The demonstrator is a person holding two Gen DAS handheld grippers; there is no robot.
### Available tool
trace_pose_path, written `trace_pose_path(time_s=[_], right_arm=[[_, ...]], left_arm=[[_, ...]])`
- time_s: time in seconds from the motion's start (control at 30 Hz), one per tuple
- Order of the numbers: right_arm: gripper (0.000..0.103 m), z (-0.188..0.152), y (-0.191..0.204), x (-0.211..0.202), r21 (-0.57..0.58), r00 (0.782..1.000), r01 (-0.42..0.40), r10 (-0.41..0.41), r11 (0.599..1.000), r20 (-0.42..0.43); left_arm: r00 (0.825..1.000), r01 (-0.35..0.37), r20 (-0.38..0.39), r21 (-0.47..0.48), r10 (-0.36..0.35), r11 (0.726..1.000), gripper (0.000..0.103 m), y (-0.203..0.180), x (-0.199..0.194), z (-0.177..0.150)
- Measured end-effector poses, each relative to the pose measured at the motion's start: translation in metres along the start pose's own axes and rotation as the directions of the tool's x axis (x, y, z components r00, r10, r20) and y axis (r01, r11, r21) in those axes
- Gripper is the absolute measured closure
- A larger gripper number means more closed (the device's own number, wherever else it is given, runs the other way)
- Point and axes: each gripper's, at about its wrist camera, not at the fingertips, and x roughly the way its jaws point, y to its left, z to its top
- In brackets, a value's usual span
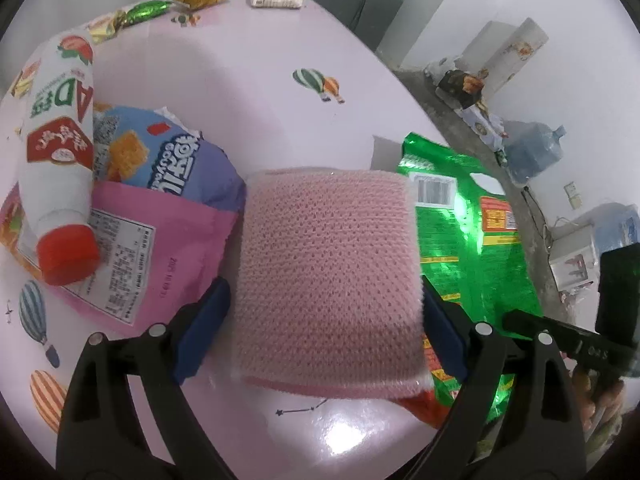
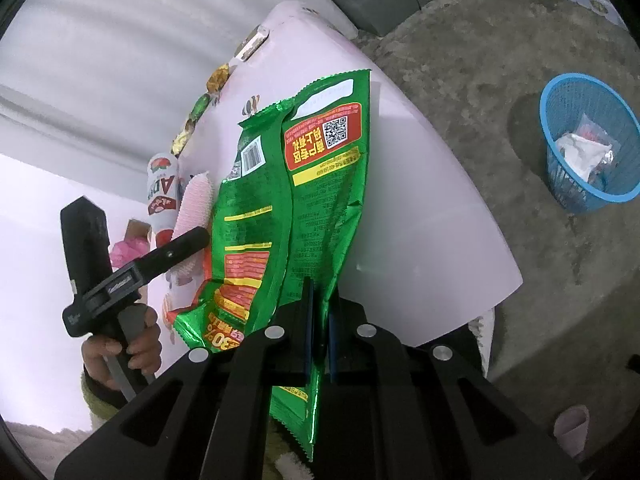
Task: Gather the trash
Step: 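Grasp the pink knitted pad with the left gripper while the right holds the green bag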
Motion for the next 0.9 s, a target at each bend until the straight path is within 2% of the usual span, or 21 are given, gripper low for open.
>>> trace_pose_path(time_s=[0.1,0.17,0.27,0.43,0.73,0.9], right_arm=[[0.097,-0.001,0.002,-0.002,-0.025,1.000,0.019,-0.019,0.999,0.004],[0.096,-0.002,0.005,-0.002,-0.048,1.000,0.028,-0.028,0.998,0.003],[0.093,-0.002,0.005,-0.003,-0.054,1.000,0.020,-0.020,0.998,0.002],[0.092,0.000,-0.002,-0.001,-0.005,1.000,-0.028,0.028,1.000,-0.006],[0.092,0.000,-0.001,0.004,0.004,0.999,-0.033,0.033,0.999,0.002],[0.096,-0.003,-0.002,-0.001,-0.006,0.999,-0.033,0.033,0.999,0.025]], left_arm=[[0.999,-0.043,0.014,0.037,0.042,0.998,0.016,-0.008,0.002,0.001],[0.997,-0.070,0.026,0.059,0.069,0.996,0.023,-0.014,0.003,0.000],[0.994,-0.105,0.043,0.092,0.101,0.990,0.026,-0.019,0.005,-0.001],[0.988,-0.149,0.070,0.134,0.140,0.980,0.028,-0.028,0.006,-0.005],[0.970,-0.228,0.133,0.186,0.206,0.956,0.029,-0.040,-0.001,-0.013],[0.961,-0.254,0.168,0.205,0.222,0.945,0.030,-0.046,-0.009,-0.016]])
